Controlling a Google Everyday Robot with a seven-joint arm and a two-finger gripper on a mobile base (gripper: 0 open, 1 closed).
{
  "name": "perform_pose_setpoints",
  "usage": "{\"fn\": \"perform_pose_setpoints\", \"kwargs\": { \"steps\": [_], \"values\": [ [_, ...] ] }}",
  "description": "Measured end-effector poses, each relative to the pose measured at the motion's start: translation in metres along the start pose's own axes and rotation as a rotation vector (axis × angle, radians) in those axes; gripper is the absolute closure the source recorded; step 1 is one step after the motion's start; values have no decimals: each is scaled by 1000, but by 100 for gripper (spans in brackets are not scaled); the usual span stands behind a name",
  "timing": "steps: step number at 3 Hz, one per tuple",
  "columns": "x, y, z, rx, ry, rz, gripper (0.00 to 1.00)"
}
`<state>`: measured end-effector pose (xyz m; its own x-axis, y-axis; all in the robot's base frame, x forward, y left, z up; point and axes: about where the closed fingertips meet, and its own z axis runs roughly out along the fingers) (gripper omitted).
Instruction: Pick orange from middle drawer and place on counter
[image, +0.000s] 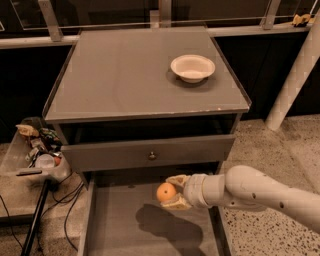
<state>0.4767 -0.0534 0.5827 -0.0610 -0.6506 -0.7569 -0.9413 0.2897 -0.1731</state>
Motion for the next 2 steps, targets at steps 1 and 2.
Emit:
{"fn": "perform_pose_setpoints", "kwargs": {
  "steps": [1, 2],
  "values": [
    [-35, -27, -45, 81, 0, -24, 100],
    [-70, -51, -93, 146, 4, -53, 100]
  ]
}}
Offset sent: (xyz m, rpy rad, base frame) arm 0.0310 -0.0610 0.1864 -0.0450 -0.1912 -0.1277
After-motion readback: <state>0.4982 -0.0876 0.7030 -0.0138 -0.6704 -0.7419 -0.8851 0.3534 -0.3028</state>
